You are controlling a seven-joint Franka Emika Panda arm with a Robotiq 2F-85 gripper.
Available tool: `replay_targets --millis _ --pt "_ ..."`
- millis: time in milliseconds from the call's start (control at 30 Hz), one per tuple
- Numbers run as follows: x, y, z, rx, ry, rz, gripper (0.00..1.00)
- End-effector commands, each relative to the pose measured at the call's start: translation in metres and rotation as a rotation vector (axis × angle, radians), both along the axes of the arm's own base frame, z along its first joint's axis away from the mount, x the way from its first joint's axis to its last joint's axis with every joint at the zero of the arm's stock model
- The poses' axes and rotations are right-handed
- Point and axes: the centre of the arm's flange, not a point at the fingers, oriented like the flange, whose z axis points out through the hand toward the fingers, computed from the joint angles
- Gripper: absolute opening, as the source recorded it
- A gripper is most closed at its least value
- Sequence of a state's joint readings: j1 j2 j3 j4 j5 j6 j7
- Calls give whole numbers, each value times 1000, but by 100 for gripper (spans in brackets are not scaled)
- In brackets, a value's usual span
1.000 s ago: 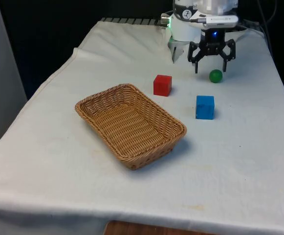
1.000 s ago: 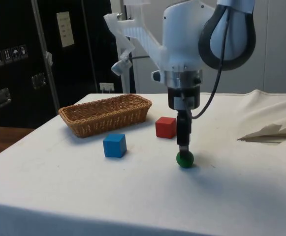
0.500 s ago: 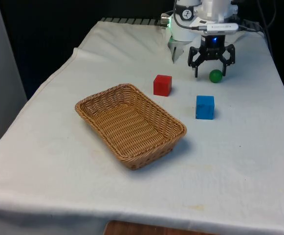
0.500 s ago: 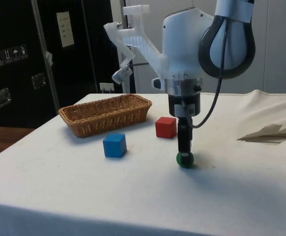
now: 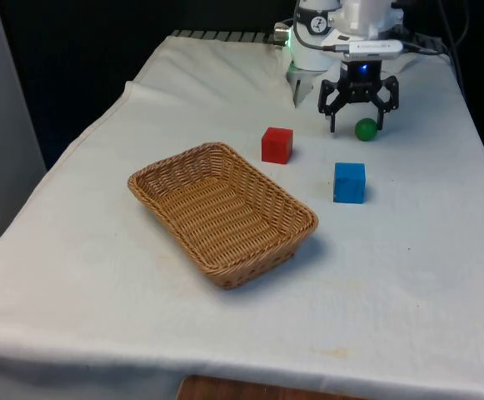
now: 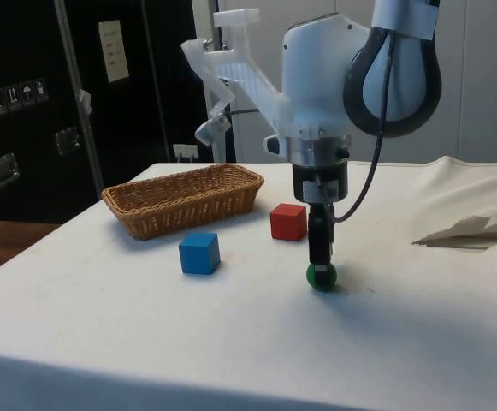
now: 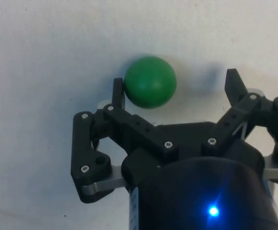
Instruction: Place all non-red objects into the basket.
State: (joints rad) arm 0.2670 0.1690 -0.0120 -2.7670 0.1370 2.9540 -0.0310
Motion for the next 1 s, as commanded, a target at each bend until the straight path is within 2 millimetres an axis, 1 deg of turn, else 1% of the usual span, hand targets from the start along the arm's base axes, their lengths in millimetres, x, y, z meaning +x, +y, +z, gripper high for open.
replay_targets --millis 0,167,200,267,300,433,467,500,533,767,967 --pt "-2 3 2 10 -2 1 100" --pt "-2 1 1 3 -2 0 100" --pt "-2 0 1 2 -3 -1 97" --pt "-2 0 1 0 -4 1 79" --pt "-1 0 1 -1 -4 0 57" --pt "-1 0 0 0 0 1 12" --pt "-1 0 1 -2 -5 1 12" --pt "-1 -1 1 -3 -5 0 1" --pt "-1 -1 1 -3 -5 0 0" --pt "-1 -1 1 -4 -5 0 0" --pt "-2 -1 18 5 -9 0 0"
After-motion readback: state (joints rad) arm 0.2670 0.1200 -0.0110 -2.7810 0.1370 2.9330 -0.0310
